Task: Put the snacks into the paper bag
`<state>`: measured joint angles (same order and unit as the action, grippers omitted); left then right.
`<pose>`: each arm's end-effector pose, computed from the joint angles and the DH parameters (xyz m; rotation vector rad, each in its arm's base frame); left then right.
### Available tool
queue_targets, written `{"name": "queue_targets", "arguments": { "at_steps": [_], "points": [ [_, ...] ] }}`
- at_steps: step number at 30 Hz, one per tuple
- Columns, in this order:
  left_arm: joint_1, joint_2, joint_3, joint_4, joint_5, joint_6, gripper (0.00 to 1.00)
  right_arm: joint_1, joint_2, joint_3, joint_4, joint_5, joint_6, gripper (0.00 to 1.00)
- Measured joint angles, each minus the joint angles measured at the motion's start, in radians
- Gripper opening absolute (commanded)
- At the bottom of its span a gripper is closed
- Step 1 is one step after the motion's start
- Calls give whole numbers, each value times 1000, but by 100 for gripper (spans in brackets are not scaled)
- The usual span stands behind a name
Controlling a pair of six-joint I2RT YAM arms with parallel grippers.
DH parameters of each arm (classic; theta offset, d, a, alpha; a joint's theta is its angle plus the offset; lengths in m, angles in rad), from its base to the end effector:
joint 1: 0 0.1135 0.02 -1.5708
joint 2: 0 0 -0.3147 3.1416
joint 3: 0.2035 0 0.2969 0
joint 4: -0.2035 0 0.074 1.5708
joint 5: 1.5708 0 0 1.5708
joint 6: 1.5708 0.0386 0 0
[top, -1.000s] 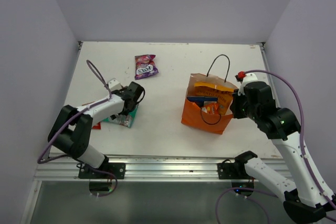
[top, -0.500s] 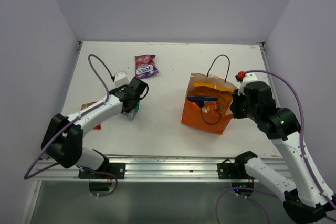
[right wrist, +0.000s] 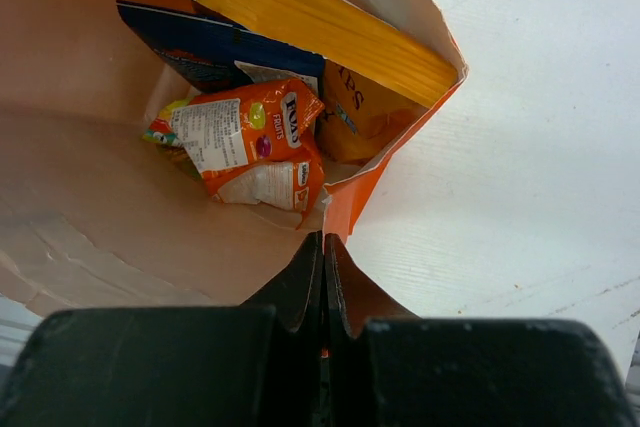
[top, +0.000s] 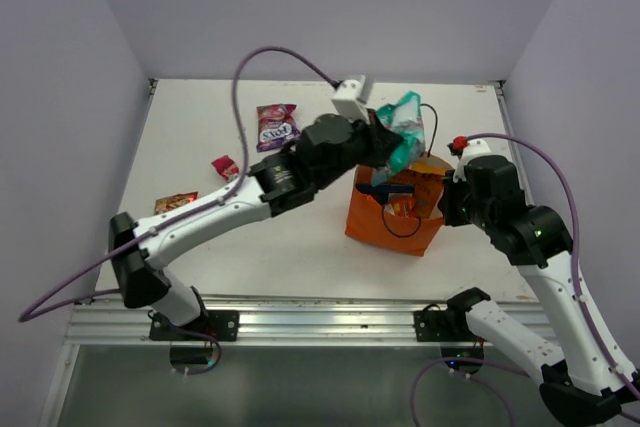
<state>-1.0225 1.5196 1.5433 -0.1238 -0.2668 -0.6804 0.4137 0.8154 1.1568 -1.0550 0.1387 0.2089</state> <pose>0.2192 -0.3393 0.4835 0.0895 1.7788 -1.0468 0.1331 0.0526 0.4230 -0.1611 2.2761 0.1684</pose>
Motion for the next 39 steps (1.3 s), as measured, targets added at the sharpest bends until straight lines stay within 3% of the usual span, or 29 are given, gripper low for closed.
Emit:
{"name": "queue_targets", "arguments": {
  "at_steps": [5, 11, 14, 15, 17, 18, 20, 24, 29, 33, 39],
  "points": [
    [-135, 231, 40, -28, 24, 49, 0, 0, -11, 0, -9, 1, 0, 0],
    [-161, 256, 29, -81, -27, 65, 0, 0, -24, 0, -39, 3, 0, 0],
    [-161, 212, 10, -112, -91, 78, 40, 0, -24, 0, -33, 0, 0, 0],
    [-161, 192, 4, -128, -119, 85, 62, 0, -24, 0, -32, -1, 0, 0],
    [-161, 145, -1, -156, -191, 96, 74, 0, -22, 0, -29, 0, 0, 0],
    [-161, 117, -1, -160, -237, 100, 88, 0, -21, 0, -29, 0, 0, 0],
    [-163, 52, -1, -172, -338, 111, 99, 0, -21, 0, -29, 0, 0, 0],
    [-137, -77, 8, -198, -530, 146, 100, 0, -16, 0, -29, -1, 0, 0],
    [60, -67, 77, -260, -557, 153, 100, 0, -11, 0, -28, 0, 0, 0],
    [283, 86, 110, -309, -483, 148, 100, 0, -5, 0, -27, 0, 0, 0],
    [541, 492, 276, -396, -334, 152, 100, 0, 10, 0, -19, 3, 8, 0]
  ]
}}
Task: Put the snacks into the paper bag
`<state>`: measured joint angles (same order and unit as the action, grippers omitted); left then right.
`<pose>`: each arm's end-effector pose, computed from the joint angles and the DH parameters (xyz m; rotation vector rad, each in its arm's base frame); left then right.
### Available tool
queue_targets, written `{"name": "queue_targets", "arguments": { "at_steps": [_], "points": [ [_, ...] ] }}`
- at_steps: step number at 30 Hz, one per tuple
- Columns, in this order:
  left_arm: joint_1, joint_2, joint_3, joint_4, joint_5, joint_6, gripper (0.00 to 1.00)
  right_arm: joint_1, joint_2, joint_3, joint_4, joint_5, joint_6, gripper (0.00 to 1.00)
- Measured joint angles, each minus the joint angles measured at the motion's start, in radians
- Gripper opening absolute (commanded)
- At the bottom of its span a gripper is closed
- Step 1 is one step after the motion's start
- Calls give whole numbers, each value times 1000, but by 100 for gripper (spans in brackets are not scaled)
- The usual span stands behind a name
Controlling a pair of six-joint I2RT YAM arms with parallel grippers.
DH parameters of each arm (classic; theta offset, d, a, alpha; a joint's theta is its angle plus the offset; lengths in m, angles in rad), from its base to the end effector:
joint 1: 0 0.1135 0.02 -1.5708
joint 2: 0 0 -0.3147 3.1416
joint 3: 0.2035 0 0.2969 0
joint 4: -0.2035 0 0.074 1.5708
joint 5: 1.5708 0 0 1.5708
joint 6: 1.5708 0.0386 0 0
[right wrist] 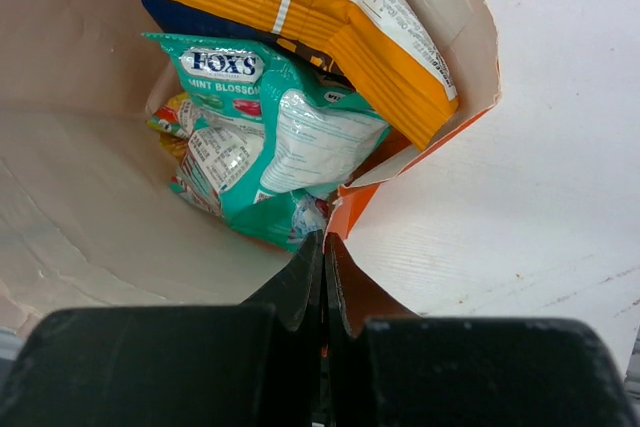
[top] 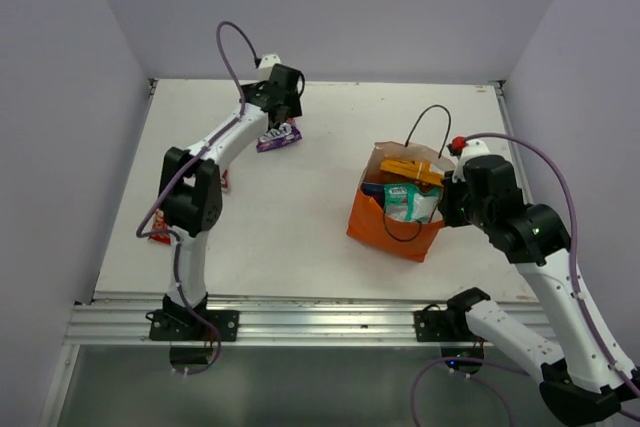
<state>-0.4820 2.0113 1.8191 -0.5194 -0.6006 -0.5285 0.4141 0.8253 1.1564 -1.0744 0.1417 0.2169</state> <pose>0.4808 -0.2269 0.3324 -0.3500 2.1128 0.1044 0.1346 0.0532 0.4201 -0.1557 2.3049 0.1588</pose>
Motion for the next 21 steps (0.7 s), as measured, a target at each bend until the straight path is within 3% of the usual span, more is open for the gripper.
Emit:
{"name": "queue_targets", "arguments": {
  "at_steps": [5, 14, 15, 16, 17, 18, 21],
  "points": [
    [115, 189, 58, -24, 74, 25, 100, 0, 27, 0, 16, 21, 24, 0],
    [209, 391, 229, 48, 246, 62, 97, 0, 111, 0, 61, 50, 58, 0],
    [214, 406, 230, 56, 260, 61, 91, 0, 125, 0, 66, 50, 60, 0],
    [218, 418, 230, 68, 274, 59, 54, 0, 138, 1, 73, 50, 61, 0],
    [220, 424, 229, 80, 288, 53, 33, 0, 150, 1, 80, 50, 63, 0],
    [220, 425, 227, 94, 304, 53, 0, 0, 157, 3, 84, 50, 64, 0],
    [213, 378, 161, 165, 319, 54, 0, 0, 164, 4, 95, 50, 64, 0]
  ]
}}
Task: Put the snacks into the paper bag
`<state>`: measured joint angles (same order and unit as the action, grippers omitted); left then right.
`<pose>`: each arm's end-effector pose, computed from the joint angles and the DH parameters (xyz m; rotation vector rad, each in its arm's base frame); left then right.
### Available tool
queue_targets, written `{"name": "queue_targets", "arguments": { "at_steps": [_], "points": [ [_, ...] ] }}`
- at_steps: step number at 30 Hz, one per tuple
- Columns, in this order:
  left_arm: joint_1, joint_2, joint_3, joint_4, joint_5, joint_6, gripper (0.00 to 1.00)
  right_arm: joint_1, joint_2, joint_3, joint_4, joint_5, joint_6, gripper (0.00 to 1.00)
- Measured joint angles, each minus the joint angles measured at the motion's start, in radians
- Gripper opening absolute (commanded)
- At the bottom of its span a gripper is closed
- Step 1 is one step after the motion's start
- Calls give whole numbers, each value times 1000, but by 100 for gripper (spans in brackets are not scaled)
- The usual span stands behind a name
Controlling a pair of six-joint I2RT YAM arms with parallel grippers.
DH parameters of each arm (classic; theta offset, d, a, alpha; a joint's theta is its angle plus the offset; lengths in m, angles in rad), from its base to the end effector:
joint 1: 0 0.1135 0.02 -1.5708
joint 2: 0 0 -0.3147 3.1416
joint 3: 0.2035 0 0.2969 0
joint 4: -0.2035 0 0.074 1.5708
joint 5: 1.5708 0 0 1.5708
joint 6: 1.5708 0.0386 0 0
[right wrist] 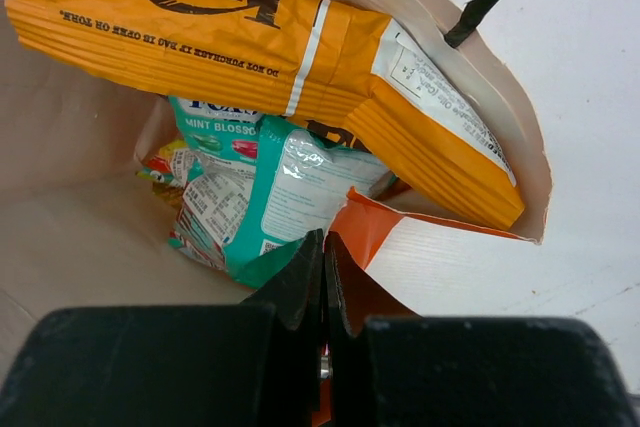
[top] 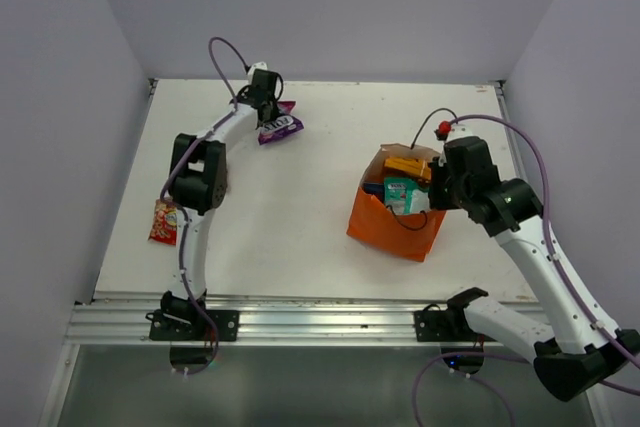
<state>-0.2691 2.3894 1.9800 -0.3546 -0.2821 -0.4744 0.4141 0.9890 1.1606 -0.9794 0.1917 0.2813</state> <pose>0.6011 -0.1546 0.1910 -0.3733 2.2676 -0.0522 0.1866 0.0740 0.4043 -0.0658 2.3614 0.1093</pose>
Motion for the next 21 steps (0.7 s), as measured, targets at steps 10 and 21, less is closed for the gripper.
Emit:
{"name": "queue_targets", "arguments": {
  "at_steps": [10, 21],
  "points": [
    [-80, -387, -339, -7, 72, 0, 0, 0, -21, 0, -1, -5, 3, 0],
    [-698, -929, -378, 152, 125, -70, 0, 0, -74, 0, -20, -51, -22, 0]
  ]
}}
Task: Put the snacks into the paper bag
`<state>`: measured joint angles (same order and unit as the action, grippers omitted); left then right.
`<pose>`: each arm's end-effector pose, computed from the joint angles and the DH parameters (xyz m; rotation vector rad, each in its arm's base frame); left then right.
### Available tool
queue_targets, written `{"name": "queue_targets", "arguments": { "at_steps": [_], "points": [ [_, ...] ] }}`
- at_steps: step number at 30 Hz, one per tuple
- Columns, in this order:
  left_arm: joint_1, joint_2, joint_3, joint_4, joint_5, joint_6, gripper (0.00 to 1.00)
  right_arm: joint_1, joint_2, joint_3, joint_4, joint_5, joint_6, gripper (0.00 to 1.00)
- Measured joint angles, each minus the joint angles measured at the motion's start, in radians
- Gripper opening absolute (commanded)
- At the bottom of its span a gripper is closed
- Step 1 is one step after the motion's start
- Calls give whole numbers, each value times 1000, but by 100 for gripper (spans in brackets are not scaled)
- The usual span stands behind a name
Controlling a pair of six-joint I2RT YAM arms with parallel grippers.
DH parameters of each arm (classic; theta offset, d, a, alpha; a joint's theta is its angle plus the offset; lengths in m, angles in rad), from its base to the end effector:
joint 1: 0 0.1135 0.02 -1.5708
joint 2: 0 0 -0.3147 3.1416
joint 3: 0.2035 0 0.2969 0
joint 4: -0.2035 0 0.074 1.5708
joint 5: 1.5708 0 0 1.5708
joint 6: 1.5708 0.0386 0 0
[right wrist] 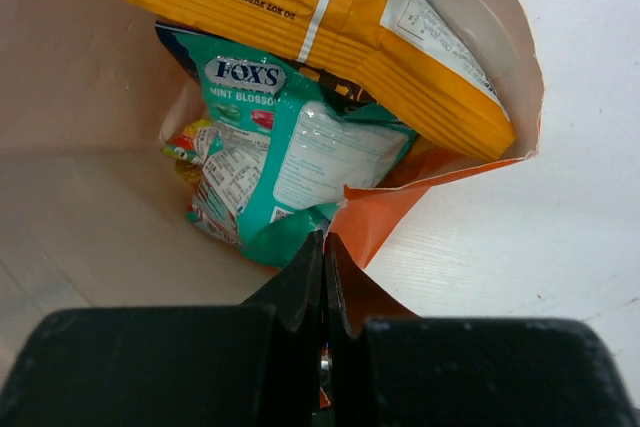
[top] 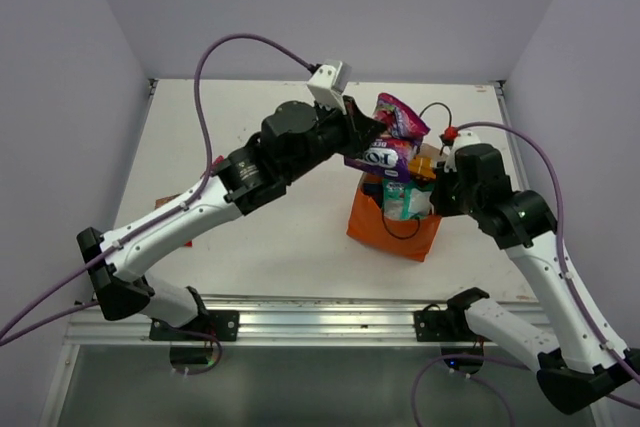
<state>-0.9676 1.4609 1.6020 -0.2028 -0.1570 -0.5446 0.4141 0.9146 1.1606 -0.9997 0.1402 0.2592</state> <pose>0.2187 -0.3069 0.5197 0.2380 1.7178 -1.0166 0.1644 0.0664 0.4151 -0.1092 2.3194 0.1781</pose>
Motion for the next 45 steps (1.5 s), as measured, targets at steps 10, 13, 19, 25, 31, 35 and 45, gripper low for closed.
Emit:
{"name": "queue_targets", "arguments": {
  "at_steps": [10, 13, 19, 25, 31, 35, 45],
  "points": [
    [-171, 176, -193, 11, -116, -48, 0, 0, -64, -2, -45, -45, -26, 0],
    [-184, 234, -195, 1, -138, -47, 0, 0, -80, -2, -63, -48, -32, 0],
    [-216, 261, -92, -60, -222, -17, 57, -1, -86, -2, -63, -54, -37, 0],
    [-260, 188, 53, -101, -418, 18, 100, -1, -86, -2, -62, -55, -40, 0],
    [-137, -44, -11, -304, -688, -148, 100, -1, -84, -2, -61, -56, -40, 0],
    [281, -127, -280, -404, -682, -270, 100, -1, -83, -2, -61, -56, -41, 0],
    [637, -9, -619, -385, -523, -258, 100, -1, -71, -2, -57, -64, -45, 0]
  ]
}}
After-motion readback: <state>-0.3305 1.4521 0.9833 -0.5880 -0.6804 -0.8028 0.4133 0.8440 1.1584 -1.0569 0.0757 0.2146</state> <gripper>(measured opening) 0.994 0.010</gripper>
